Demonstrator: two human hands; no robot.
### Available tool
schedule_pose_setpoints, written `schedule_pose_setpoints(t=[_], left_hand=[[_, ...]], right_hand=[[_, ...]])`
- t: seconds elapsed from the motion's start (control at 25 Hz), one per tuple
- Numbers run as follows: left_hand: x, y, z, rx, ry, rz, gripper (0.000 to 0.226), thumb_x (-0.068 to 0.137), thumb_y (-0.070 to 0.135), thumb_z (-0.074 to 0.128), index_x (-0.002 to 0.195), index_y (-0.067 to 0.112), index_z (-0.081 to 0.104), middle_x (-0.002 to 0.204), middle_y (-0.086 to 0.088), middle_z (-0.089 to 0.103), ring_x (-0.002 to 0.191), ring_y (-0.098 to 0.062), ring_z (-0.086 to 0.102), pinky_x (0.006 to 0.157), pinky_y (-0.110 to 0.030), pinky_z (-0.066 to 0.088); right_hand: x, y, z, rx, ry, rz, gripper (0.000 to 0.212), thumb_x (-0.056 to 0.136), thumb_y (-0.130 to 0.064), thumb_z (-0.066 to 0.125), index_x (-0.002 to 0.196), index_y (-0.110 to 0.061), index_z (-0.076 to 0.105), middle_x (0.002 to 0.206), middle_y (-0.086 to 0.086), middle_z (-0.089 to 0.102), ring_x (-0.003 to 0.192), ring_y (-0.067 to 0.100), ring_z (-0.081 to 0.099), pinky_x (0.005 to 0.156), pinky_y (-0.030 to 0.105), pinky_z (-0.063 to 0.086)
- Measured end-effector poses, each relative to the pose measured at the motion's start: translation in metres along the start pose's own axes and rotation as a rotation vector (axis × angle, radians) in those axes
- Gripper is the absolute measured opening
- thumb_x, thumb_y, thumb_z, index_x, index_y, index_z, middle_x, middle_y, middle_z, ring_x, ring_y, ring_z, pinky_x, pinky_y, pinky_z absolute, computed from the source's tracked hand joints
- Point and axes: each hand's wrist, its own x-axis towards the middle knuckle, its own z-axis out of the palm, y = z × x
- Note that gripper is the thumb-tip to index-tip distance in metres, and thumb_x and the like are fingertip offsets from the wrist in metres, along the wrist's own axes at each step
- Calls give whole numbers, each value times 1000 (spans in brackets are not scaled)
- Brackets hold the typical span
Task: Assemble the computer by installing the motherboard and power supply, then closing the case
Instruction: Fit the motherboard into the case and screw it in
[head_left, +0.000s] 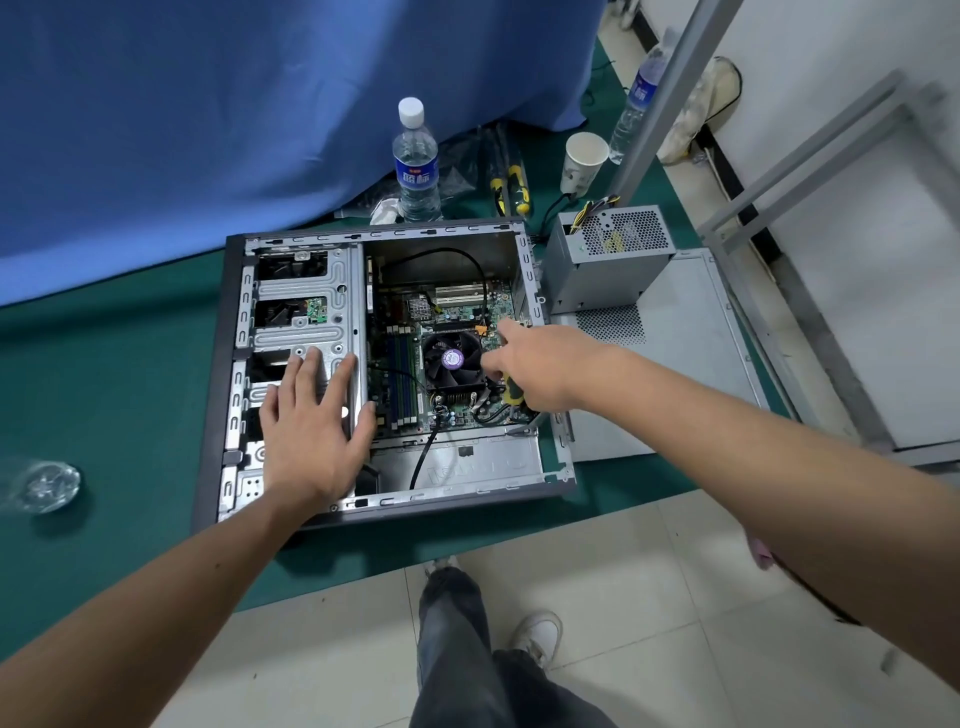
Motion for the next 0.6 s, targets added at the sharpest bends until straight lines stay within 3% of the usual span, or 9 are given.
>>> schedule_pose_setpoints(t=[0.12,0.2,0.24,0.32,0.4,0.48,0.6], left_hand=[[-1,0,0,-3,3,3,67,94,62,20,155,33,26,163,-11,18,152,-24,6,120,-50,12],[-2,0,0,-8,4,2,67,94,62,20,155,33,26,163,-11,18,152,-24,5,120,-50,12],[-2,0,0,-6,4,-1,67,94,62,20,155,33,26,163,-11,18,152,-24,5,120,-50,11],[-1,-1,-1,-4,3,0,67,94,62,20,155,34,26,163,-11,18,152,-24,5,120,-50,12],[-1,0,-1,-5,4,2,67,94,62,20,154,34,26,163,-11,18,152,-24,5,120,-51,12],[-1,1,-1,-4,4,-1,67,94,62,20,154,34,26,163,-11,18,152,-24,5,119,-50,12],[-2,2,-1,-4,-3,-3,67,94,62,20,155,34,26,163,-10,18,152,-24,5,119,-50,12]], right_hand=[[2,-8,6,-35,134,91,12,98,-16,47,89,-14,55,91,-4,52,79,24,57,60,32,46],[4,-13,14,-54,135,226,38,106,-31,36,71,-15,41,71,-2,47,78,24,58,65,34,48],[6,-14,15,-33,104,260,39,107,-34,34,75,-14,42,75,-1,48,81,24,60,65,34,47],[6,-17,11,-24,56,257,23,105,-30,41,110,-11,51,108,8,53,85,27,61,62,35,44],[3,-18,4,-35,30,166,36,96,-10,49,131,-14,43,127,14,41,72,25,55,56,35,42],[0,-20,1,-95,79,75,38,90,2,49,124,-14,51,116,12,44,64,22,47,54,35,40],[-3,-27,7,-136,149,175,23,91,0,48,106,-13,59,94,3,52,71,23,48,58,33,39]])
